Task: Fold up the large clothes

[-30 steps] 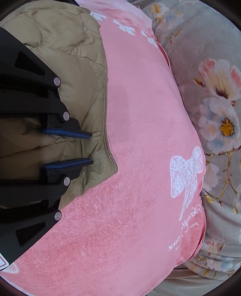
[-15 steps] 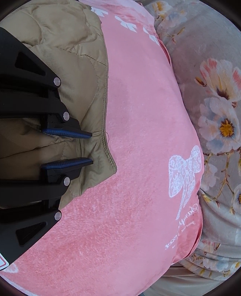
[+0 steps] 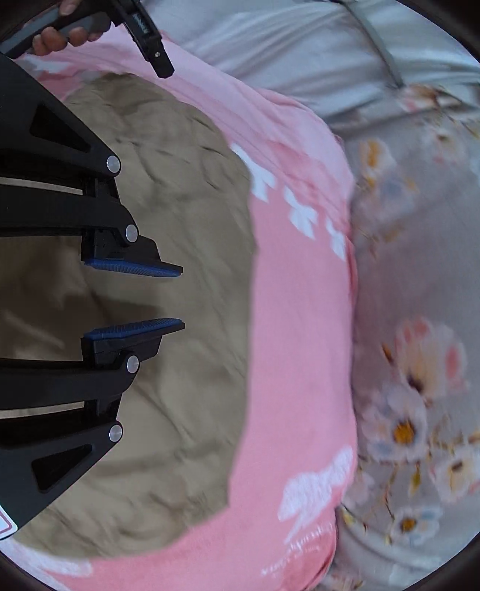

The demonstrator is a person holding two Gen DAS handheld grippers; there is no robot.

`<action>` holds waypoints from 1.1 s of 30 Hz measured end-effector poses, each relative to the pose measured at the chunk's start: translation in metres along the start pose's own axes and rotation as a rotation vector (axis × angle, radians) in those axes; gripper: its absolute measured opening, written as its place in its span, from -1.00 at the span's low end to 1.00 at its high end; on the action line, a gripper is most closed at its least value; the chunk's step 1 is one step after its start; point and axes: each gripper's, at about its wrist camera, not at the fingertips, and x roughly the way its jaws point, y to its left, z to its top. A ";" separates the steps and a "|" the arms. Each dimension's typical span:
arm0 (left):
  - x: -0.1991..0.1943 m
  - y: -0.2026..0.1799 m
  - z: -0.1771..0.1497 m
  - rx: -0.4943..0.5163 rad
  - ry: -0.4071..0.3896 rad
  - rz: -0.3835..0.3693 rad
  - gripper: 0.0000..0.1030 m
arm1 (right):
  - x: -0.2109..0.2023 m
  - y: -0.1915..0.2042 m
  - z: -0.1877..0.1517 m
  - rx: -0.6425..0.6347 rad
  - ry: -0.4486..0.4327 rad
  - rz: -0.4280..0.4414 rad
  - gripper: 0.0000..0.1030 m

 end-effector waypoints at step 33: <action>-0.046 -0.111 -0.003 0.220 -0.027 -0.162 -0.68 | -0.020 -0.018 -0.069 0.110 0.168 0.072 -0.86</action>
